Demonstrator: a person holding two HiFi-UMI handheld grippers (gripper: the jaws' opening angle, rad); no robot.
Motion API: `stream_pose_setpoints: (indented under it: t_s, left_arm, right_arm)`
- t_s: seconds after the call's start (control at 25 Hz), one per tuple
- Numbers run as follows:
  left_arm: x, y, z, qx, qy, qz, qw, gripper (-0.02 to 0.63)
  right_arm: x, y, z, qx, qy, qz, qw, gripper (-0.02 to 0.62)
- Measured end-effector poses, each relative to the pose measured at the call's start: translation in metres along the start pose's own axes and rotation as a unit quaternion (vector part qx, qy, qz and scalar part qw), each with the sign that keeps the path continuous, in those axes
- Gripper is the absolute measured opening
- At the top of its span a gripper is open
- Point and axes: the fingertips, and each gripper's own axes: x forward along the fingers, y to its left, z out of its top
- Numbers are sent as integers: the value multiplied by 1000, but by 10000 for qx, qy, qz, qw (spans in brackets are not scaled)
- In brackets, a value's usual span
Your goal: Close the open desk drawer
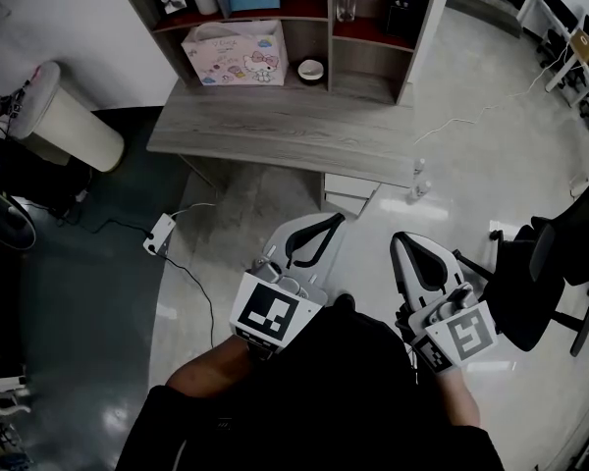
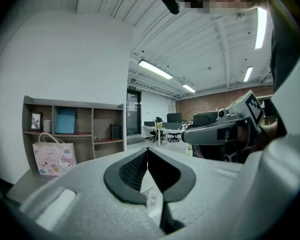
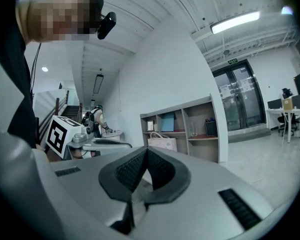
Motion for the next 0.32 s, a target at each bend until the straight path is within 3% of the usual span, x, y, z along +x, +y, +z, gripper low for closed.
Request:
stream_pose_setpoints:
  t_s: [0.32]
  left_arm:
    - [-8, 14, -8, 81, 76, 16, 9999, 8]
  right_arm:
    - [11, 4, -4, 10, 57, -55, 10000, 11]
